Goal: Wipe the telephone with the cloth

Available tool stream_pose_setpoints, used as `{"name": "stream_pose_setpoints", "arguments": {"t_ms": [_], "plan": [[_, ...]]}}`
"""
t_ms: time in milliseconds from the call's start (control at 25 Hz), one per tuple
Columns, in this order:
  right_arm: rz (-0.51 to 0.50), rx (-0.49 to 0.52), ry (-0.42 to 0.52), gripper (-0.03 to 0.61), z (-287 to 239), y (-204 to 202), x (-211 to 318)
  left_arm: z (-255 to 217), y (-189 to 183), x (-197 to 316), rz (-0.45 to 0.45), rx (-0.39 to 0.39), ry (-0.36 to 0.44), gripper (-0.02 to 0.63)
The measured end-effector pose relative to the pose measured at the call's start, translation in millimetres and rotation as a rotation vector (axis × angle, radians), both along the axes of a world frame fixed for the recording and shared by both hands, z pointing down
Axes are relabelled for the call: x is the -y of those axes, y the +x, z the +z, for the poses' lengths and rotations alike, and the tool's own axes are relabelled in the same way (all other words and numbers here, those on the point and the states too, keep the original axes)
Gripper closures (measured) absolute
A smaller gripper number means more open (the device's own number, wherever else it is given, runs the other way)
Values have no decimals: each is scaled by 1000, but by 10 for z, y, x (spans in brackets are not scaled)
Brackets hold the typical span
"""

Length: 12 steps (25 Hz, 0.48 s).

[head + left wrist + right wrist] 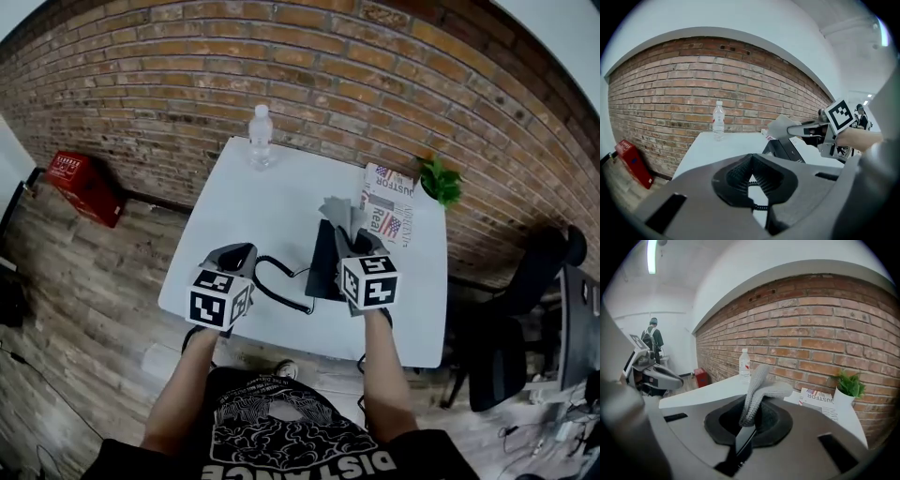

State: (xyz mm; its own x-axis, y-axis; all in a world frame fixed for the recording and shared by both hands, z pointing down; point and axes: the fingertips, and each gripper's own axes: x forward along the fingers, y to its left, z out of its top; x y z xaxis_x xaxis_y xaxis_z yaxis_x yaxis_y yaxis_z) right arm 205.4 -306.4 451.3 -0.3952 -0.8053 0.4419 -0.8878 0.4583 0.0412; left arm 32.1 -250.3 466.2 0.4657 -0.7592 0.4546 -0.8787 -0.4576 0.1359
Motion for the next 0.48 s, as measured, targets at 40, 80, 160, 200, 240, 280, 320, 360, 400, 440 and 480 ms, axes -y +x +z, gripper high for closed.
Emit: {"name": "stream_pose_setpoints", "arguments": {"t_ms": [40, 80, 160, 200, 240, 280, 320, 360, 400, 440, 480], "plan": [[-3, -10, -4, 568, 43, 4, 43, -2, -18, 2, -6, 7, 2, 607], [-4, -19, -9, 568, 85, 5, 83, -2, -33, 5, -10, 12, 4, 607], [-15, -35, -26, 568, 186, -10, 124, 25, -50, -10, -15, 14, 0, 607], [-22, -42, -37, 568, 242, -27, 126, 48, -54, -25, -15, 11, -7, 607], [-28, -46, -49, 568, 294, -47, 127, 71, -58, -39, -14, 9, -14, 607], [-32, -45, -60, 568, 337, -71, 131, 91, -63, -49, -11, 9, -20, 607], [-33, -41, -71, 568, 375, -97, 133, 105, -69, -56, -6, 12, -24, 607], [-33, -37, -82, 568, 412, -123, 131, 118, -74, -64, -1, 15, -27, 607], [-33, -34, -92, 568, 451, -146, 123, 129, -77, -72, 5, 15, -30, 607], [-32, -33, -102, 568, 490, -163, 112, 138, -77, -79, 11, 12, -33, 607], [-31, -35, -110, 568, 524, -174, 105, 143, -73, -81, 18, 7, -37, 607]]}}
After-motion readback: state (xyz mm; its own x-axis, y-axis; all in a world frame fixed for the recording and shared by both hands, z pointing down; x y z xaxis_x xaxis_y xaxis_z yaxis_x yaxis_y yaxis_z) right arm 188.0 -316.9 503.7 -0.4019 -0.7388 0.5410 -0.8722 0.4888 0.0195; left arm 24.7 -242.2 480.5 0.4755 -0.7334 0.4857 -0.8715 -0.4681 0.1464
